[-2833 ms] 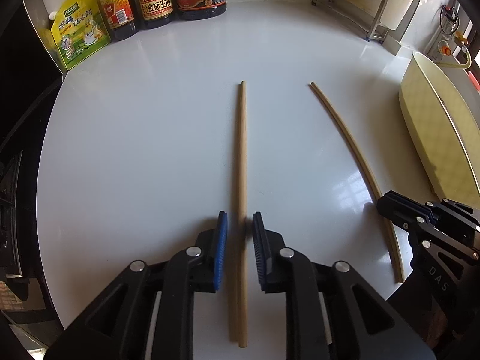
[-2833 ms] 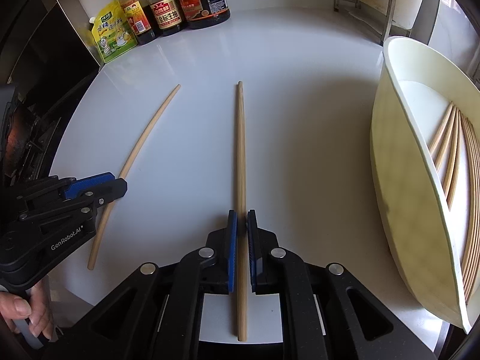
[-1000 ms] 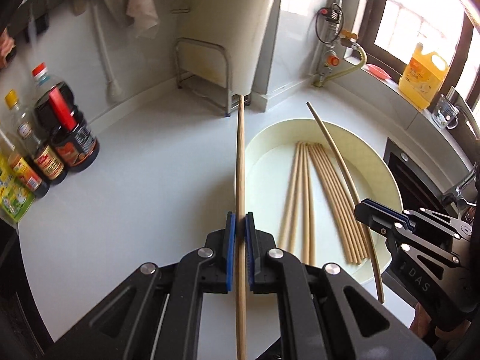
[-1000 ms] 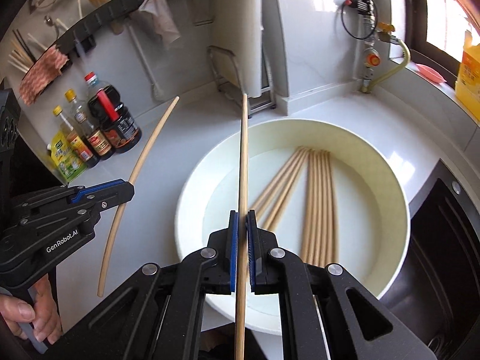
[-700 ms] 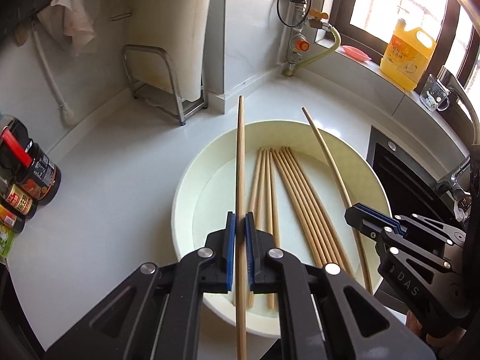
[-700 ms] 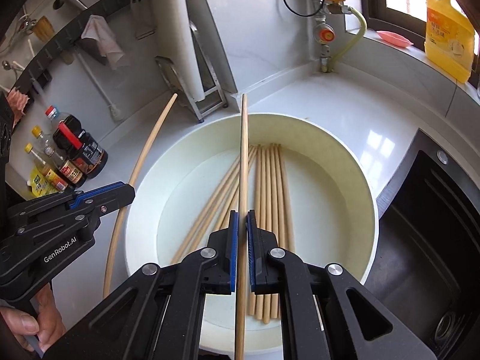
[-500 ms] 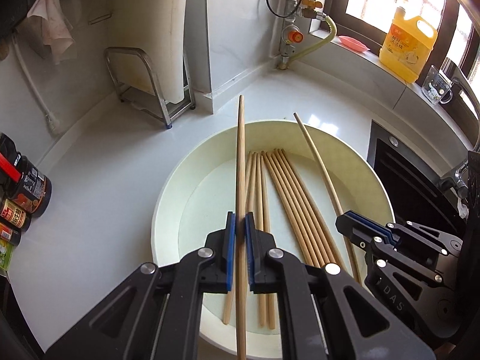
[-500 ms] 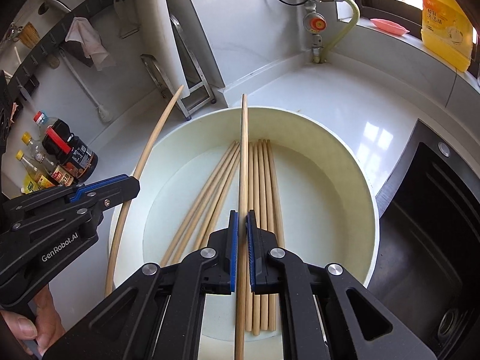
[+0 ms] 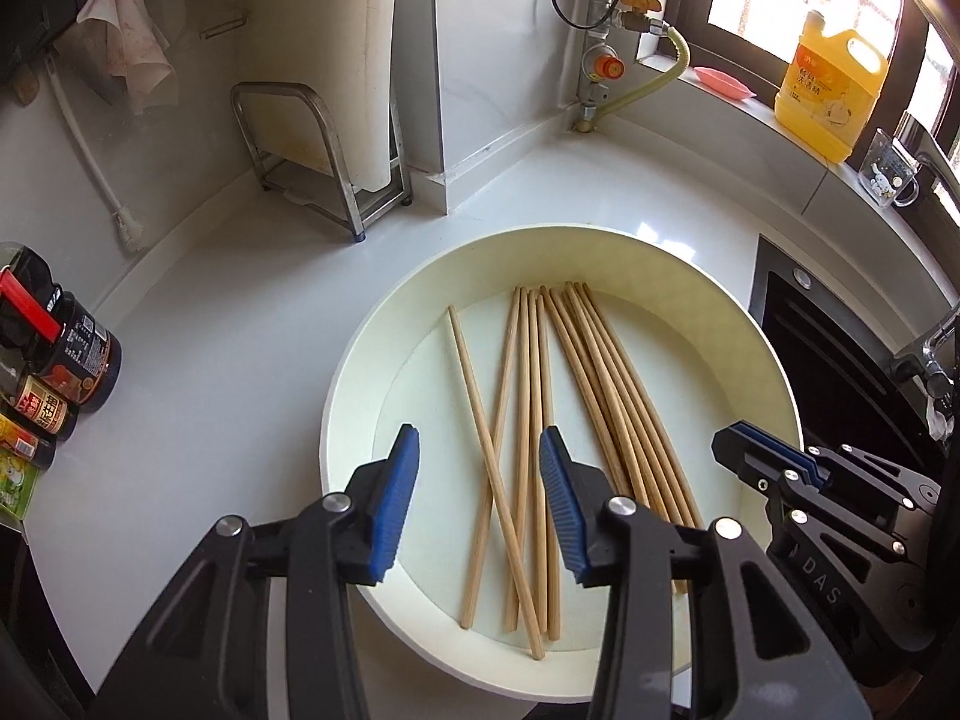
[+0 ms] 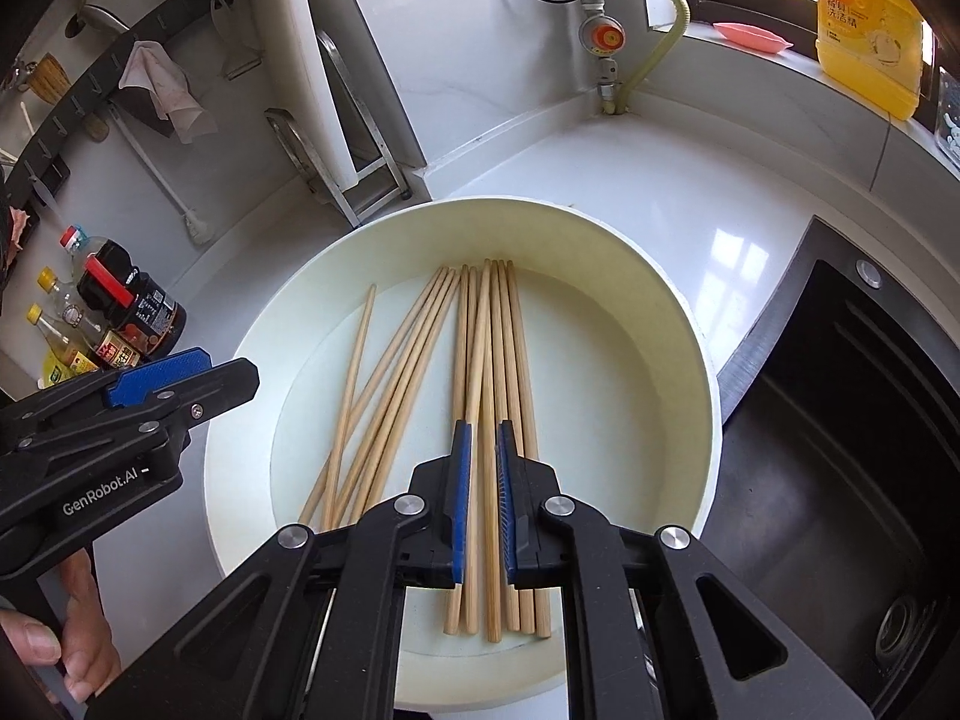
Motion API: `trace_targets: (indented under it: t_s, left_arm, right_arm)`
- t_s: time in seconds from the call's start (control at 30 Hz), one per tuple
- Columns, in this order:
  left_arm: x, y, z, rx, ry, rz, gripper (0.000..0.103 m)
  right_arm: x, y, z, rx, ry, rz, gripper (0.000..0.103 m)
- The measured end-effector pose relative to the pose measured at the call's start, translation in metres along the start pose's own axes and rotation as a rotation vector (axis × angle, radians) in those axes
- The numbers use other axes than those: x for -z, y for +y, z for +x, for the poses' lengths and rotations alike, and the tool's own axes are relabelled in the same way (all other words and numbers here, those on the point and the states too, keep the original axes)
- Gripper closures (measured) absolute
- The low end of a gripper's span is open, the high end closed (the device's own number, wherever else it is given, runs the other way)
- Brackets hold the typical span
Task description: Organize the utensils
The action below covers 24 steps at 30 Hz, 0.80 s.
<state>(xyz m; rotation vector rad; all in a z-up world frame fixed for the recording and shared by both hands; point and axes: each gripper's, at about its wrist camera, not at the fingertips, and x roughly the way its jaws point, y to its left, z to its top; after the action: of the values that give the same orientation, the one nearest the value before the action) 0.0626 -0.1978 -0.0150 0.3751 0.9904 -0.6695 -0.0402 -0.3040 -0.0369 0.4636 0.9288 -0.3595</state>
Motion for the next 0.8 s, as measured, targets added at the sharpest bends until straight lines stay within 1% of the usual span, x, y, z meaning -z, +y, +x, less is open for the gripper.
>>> trace_targets:
  t_s: [0.23,0.33,0.43,0.5,0.57,0.67,0.8]
  left_arm:
    - [0.012,-0.001,-0.008,-0.001,0.010,-0.003,0.061]
    - [0.015,-0.003,-0.011,-0.001,0.005,-0.002,0.055]
    - [0.018,-0.004,-0.015,-0.001,0.003,0.001,0.054]
    - [0.019,-0.004,-0.017,0.001,0.001,0.002,0.053]
    - [0.020,-0.005,-0.020,0.000,-0.005,0.004,0.048]
    - [0.021,-0.005,-0.023,0.002,-0.012,0.005,0.045]
    - [0.023,-0.006,-0.027,0.000,-0.018,0.010,0.043]
  right_arm:
    - [0.011,0.004,-0.010,0.015,0.008,0.003,0.094]
    - [0.014,0.003,-0.013,0.020,0.008,0.007,0.092]
    - [0.017,0.003,-0.016,0.022,0.008,0.009,0.091]
    - [0.018,0.003,-0.018,0.023,0.008,0.009,0.088]
    - [0.019,0.003,-0.020,0.024,0.005,0.009,0.085]
    - [0.021,0.002,-0.023,0.028,-0.001,0.010,0.082]
    - [0.022,0.002,-0.027,0.031,-0.006,0.012,0.079]
